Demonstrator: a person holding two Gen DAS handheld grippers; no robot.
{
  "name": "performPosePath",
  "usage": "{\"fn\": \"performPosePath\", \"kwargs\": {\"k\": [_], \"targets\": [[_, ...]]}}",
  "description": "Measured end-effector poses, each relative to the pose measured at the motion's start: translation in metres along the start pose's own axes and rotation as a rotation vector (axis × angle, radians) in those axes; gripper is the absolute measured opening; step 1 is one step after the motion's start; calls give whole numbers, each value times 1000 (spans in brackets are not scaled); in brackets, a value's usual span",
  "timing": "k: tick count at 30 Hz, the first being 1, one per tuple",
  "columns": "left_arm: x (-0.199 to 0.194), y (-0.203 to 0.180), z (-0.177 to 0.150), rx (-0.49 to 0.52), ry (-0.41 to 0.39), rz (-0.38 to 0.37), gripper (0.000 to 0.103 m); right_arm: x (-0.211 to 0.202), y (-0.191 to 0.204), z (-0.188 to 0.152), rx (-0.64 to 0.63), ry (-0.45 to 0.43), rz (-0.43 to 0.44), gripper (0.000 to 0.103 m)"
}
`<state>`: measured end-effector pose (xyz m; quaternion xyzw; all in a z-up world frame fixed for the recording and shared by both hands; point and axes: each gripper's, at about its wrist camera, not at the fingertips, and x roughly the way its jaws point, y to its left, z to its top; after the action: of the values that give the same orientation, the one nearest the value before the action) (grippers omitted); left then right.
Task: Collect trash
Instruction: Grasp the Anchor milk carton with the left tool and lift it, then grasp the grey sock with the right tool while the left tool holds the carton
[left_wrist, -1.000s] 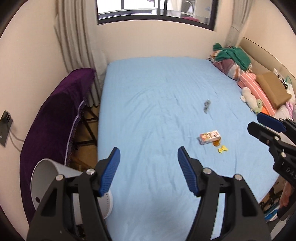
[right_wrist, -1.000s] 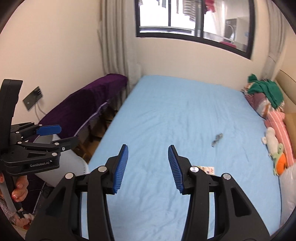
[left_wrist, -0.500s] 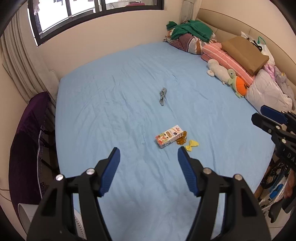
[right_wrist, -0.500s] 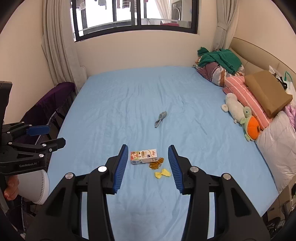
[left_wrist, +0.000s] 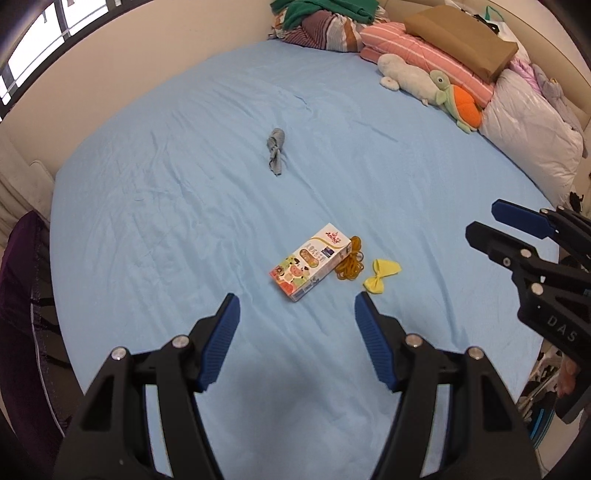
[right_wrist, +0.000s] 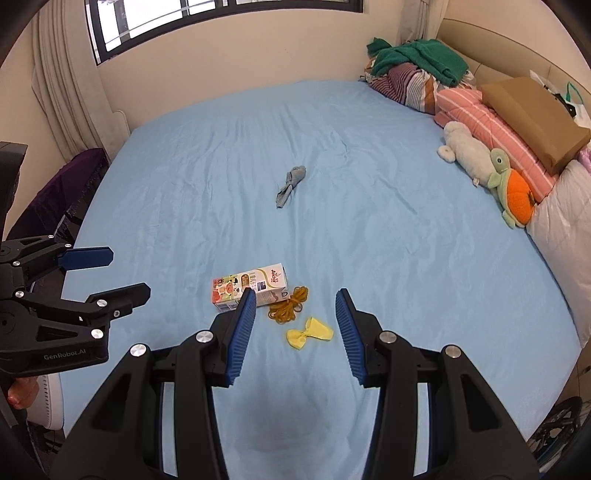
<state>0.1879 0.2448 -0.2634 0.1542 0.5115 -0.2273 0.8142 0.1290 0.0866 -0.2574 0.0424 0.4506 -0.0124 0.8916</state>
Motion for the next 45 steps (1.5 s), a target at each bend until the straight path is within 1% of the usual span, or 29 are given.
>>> {"fn": "performPosePath", "kwargs": {"k": [4, 11, 22, 25, 26, 27, 30, 36, 38, 39, 40, 43, 45], "targets": [[39, 3, 4, 49, 23, -28, 65, 34, 1, -3, 27, 16, -19, 43], [92, 4, 10, 121, 39, -77, 65, 84, -11, 0, 62, 27, -53, 43], [167, 3, 4, 186, 72, -154, 65, 154, -4, -24, 60, 78, -50, 43], [182, 2, 0, 200, 80, -171, 65, 166, 0, -28, 58, 88, -50, 43], [186, 2, -1, 207, 69, -162, 66, 170, 1, -29, 60, 91, -49, 43], [187, 3, -2, 215, 53, -157, 70, 173, 1, -31, 60, 94, -50, 43], [194, 6, 2, 220, 34, -156, 71, 181, 4, -33, 52, 105, -50, 43], [216, 14, 8, 210, 70, -154, 71, 186, 7, -28, 32, 106, -50, 43], [218, 13, 8, 207, 66, -148, 67, 187, 8, -25, 26, 103, -51, 43], [219, 13, 9, 201, 64, -153, 56, 189, 8, -24, 24, 102, -51, 43], [220, 14, 10, 193, 64, -149, 50, 190, 8, -23, 22, 101, -51, 43], [221, 16, 13, 165, 46, -160, 45, 196, 9, -19, 14, 104, -50, 43], [220, 16, 14, 162, 28, -153, 44, 199, 10, -17, 10, 104, -49, 43]]}}
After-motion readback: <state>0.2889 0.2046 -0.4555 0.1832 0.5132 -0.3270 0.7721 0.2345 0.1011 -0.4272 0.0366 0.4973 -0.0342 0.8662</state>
